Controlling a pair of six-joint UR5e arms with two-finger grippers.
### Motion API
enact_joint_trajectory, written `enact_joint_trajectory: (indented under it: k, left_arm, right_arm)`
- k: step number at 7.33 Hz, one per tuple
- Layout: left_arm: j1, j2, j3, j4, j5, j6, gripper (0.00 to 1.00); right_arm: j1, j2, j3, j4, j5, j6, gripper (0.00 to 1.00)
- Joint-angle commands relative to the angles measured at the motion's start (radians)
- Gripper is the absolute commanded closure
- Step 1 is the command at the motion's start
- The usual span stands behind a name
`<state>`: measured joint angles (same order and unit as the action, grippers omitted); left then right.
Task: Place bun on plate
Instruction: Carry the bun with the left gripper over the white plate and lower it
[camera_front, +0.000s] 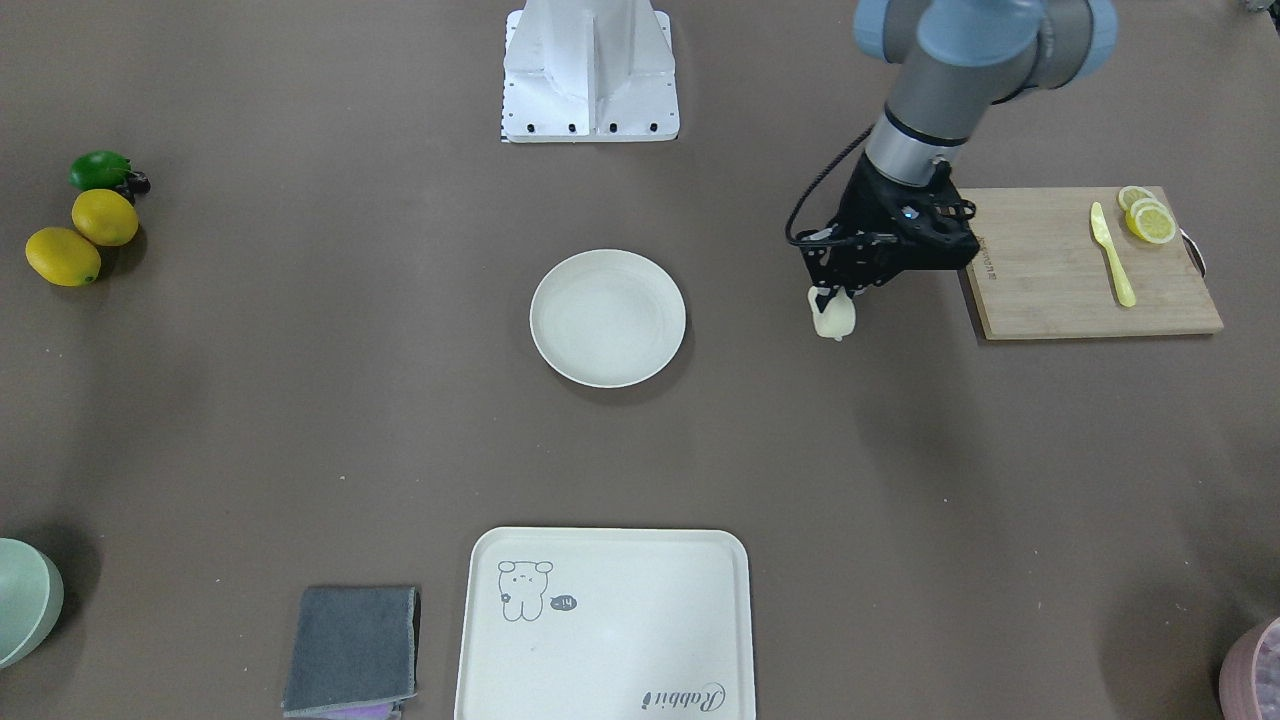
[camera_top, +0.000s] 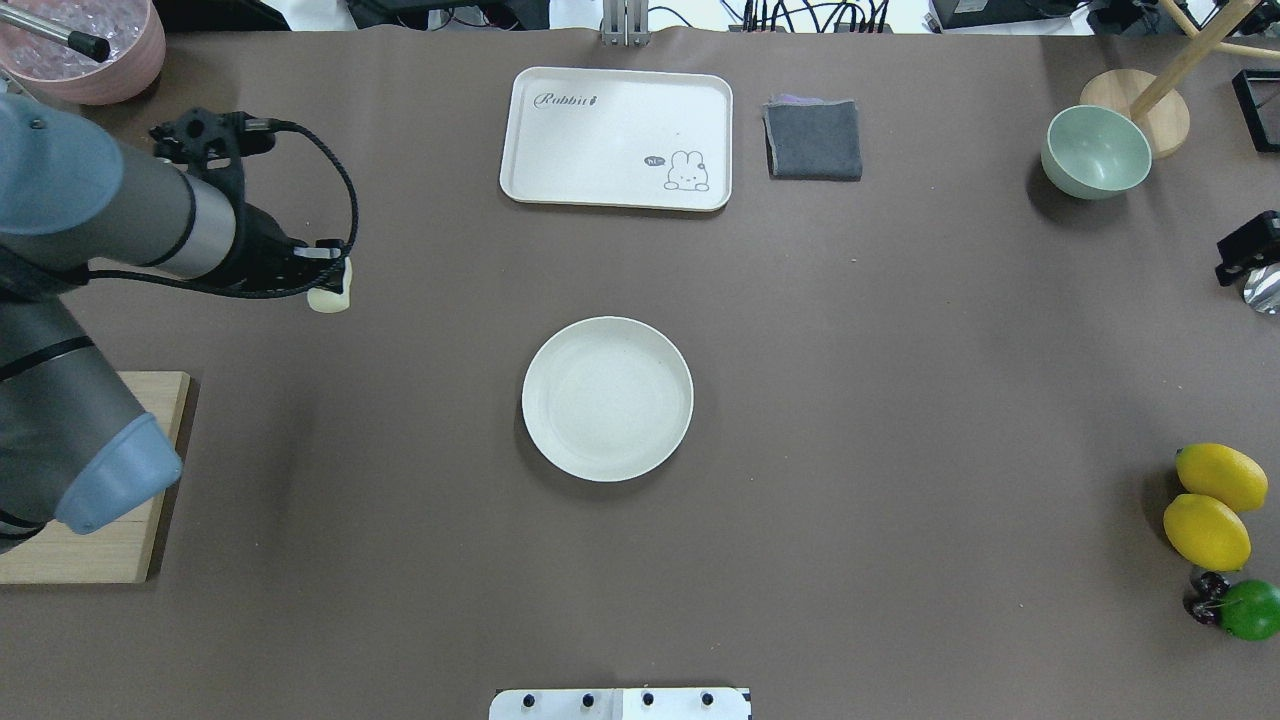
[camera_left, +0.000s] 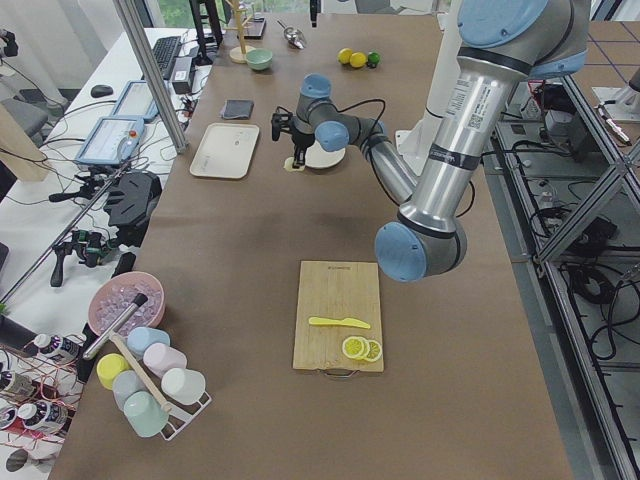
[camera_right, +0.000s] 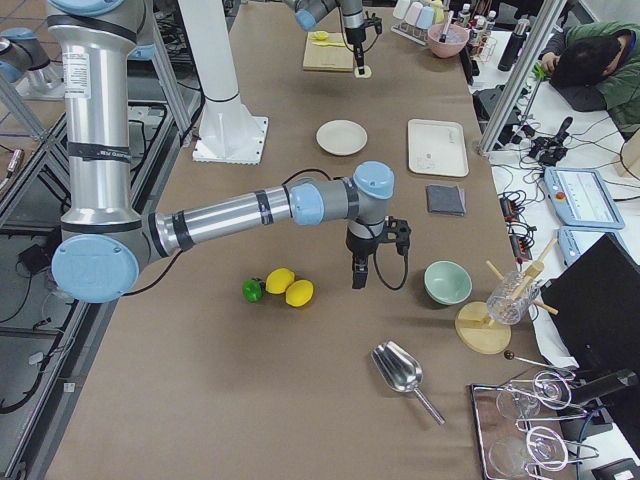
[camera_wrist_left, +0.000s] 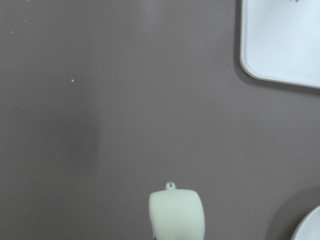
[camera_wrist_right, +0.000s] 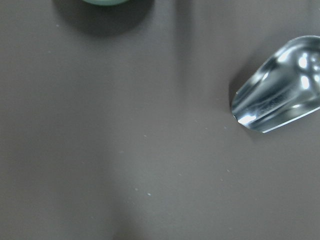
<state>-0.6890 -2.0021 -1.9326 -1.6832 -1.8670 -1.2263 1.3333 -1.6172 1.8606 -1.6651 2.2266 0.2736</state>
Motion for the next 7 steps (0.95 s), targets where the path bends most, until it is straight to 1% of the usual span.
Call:
enact_joint_trajectory:
  k: [1, 2, 3, 4, 5, 7]
  left_arm:
    - [0.13, -0.146, 0.073, 0.039, 0.097, -0.099, 0.75]
    - [0.167, -0.185, 0.099, 0.039, 0.109, -0.133, 0.75]
    - [0.195, -0.199, 0.128, 0.036, 0.156, -0.136, 0.75]
    - [0.206, -0.23, 0.185, 0.027, 0.169, -0.136, 0.75]
    - [0.23, -0.271, 0.229, 0.02, 0.186, -0.137, 0.66]
    - [0.293, -0.277, 0.234, 0.017, 0.236, -0.169, 0.64]
  right_arm:
    - [0.097, -0.075, -0.018, -0.001, 0.022, -0.149, 0.0]
    - [0.131, -0.075, -0.041, 0.001, 0.03, -0.192, 0.0]
    - [0.136, -0.064, -0.06, 0.001, 0.05, -0.203, 0.0]
    - [0.136, -0.059, -0.064, 0.001, 0.054, -0.203, 0.0]
    - [0.139, -0.059, -0.066, 0.001, 0.058, -0.203, 0.0]
    - [0.144, -0.059, -0.066, 0.001, 0.059, -0.202, 0.0]
